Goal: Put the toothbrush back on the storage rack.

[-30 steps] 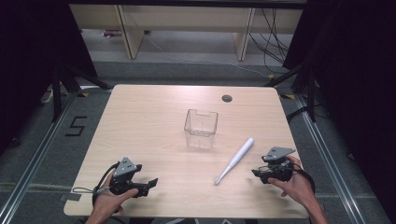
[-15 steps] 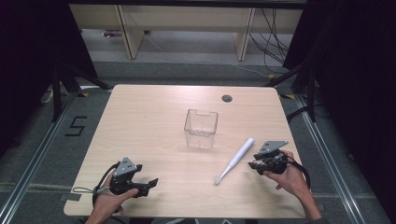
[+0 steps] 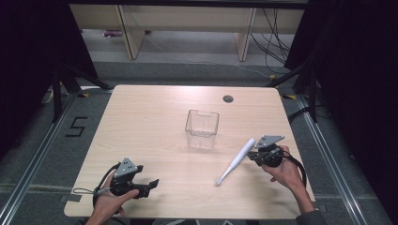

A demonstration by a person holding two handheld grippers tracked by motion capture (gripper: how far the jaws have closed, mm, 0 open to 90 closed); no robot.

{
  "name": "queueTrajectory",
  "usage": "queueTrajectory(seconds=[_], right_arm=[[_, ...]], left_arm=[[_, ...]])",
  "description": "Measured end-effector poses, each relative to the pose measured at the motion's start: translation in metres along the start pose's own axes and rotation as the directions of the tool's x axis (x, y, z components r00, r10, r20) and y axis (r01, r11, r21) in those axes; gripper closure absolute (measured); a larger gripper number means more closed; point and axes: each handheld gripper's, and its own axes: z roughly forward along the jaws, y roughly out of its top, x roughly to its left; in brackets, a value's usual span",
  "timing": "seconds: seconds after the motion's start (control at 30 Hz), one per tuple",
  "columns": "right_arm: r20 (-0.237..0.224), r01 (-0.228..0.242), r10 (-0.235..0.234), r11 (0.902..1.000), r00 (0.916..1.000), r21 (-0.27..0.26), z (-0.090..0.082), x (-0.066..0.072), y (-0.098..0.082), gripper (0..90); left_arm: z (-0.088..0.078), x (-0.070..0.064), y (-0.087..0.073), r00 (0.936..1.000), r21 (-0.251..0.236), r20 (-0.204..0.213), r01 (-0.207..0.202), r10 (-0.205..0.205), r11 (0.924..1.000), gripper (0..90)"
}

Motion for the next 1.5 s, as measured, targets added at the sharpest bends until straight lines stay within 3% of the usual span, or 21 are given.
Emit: queueTrajectory(seconds=[0.2,0.23,0.47,0.53,0.6,0.67,0.8,0.83,0.87,1.0,1.07,1.17,1.23,1.43,1.5], right_arm=[[0.027,-0.003,0.004,0.9999,0.9996,-0.014,0.007,-0.010,0.005,90.0],[0.032,-0.035,0.035,0.9994,0.9989,-0.002,0.009,-0.012,0.007,90.0],[0.046,-0.079,0.080,0.9967,0.9957,-0.018,0.019,-0.021,0.016,90.0],[0.055,-0.058,0.059,0.9979,0.9967,-0.030,0.022,-0.026,0.018,90.0],[0.055,-0.080,0.081,0.9965,0.9952,-0.024,0.022,-0.026,0.019,90.0],[0.060,-0.059,0.062,0.9973,0.9963,-0.042,0.027,-0.032,0.021,90.0],[0.056,-0.078,0.080,0.9965,0.9952,-0.031,0.033,-0.033,0.024,90.0],[0.061,-0.058,0.060,0.9976,0.9963,-0.039,0.035,-0.035,0.025,90.0],[0.047,-0.092,0.093,0.9956,0.9946,-0.021,0.034,-0.033,0.026,90.0],[0.042,-0.124,0.124,0.9922,0.9913,-0.001,0.038,-0.031,0.030,90.0],[0.037,-0.118,0.117,0.9929,0.9925,0.019,0.040,-0.031,0.032,90.0],[0.057,-0.085,0.086,0.9963,0.9947,-0.008,0.046,-0.033,0.032,90.0],[0.045,-0.120,0.119,0.9926,0.9919,0.017,0.049,-0.032,0.033,90.0],[0.052,-0.097,0.094,0.9936,0.9942,0.058,0.054,-0.036,0.030,90.0],[0.062,-0.100,0.097,0.9940,0.9933,0.044,0.056,-0.036,0.028,90.0]], left_arm=[[0.001,0.000,0.000,1.0000,0.000,0.003,-0.001,0.001,1.0000,15.5],[0.000,0.001,0.000,1.0000,0.003,0.004,0.000,0.000,1.0000,15.5],[0.000,0.000,0.000,1.0000,-0.003,0.007,0.006,-0.006,1.0000,15.5],[0.000,0.000,0.000,1.0000,0.003,0.008,0.002,-0.002,1.0000,15.5],[0.000,0.000,0.000,1.0000,0.001,0.007,0.001,-0.001,1.0000,15.4],[0.000,0.000,0.000,0.9999,0.000,0.007,0.008,-0.008,1.0000,15.4],[0.000,-0.001,0.000,1.0000,0.001,0.007,0.007,-0.007,1.0000,15.4],[0.000,-0.001,0.000,1.0000,0.000,0.007,0.007,-0.007,1.0000,15.4],[0.000,-0.001,0.000,1.0000,0.000,0.007,0.007,-0.007,1.0000,15.4],[0.000,-0.001,0.000,0.9999,0.001,0.008,0.009,-0.009,1.0000,15.4],[0.000,0.000,0.000,1.0000,0.003,0.009,0.003,-0.003,1.0000,15.4],[-0.001,0.000,0.000,1.0000,0.005,0.009,0.002,-0.002,1.0000,15.4],[-0.001,0.000,0.000,1.0000,0.006,0.009,0.003,-0.004,1.0000,15.4],[-0.002,-0.001,0.000,1.0000,0.015,-0.004,0.006,-0.006,0.9999,15.5],[-0.002,-0.001,0.000,1.0000,0.015,-0.004,0.006,-0.006,0.9999,15.5]])
